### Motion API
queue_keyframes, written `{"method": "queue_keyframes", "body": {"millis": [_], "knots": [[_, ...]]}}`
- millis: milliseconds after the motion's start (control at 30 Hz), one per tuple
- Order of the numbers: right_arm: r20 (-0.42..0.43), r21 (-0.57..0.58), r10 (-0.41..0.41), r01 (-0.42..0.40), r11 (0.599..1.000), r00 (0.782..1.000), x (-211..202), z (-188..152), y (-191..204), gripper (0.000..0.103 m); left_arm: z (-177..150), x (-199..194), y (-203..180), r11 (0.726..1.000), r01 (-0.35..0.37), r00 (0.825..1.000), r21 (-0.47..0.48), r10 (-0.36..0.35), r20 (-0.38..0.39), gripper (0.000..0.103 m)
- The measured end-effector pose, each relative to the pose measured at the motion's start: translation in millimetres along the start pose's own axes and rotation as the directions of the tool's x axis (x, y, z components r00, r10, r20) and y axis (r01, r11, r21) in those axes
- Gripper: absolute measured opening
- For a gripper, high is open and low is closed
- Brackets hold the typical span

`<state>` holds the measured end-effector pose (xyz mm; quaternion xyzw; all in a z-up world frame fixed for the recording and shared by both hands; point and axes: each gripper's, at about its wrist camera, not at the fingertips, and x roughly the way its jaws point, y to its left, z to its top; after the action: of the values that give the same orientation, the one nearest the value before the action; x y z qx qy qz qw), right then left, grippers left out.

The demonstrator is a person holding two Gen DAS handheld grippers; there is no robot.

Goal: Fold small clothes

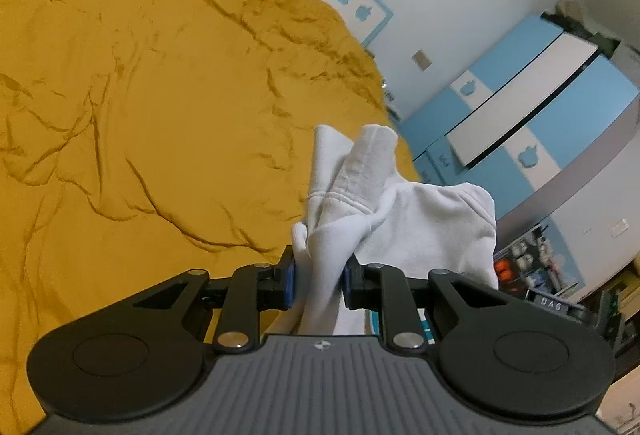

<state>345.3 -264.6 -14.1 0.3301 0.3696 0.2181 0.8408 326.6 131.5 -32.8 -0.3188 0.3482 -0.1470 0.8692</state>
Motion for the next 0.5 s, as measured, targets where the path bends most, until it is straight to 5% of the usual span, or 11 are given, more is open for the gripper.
{"method": "queue_keyframes", "body": {"millis": [500], "knots": [[-0.143,0.08,-0.197,0.209,0.975,0.97,113.3,10.9,-78.5,0.01,1.4,83.6,82.3,0.994,-0.078,0.98,-0.077,0.062,-0.186,0.023]]}}
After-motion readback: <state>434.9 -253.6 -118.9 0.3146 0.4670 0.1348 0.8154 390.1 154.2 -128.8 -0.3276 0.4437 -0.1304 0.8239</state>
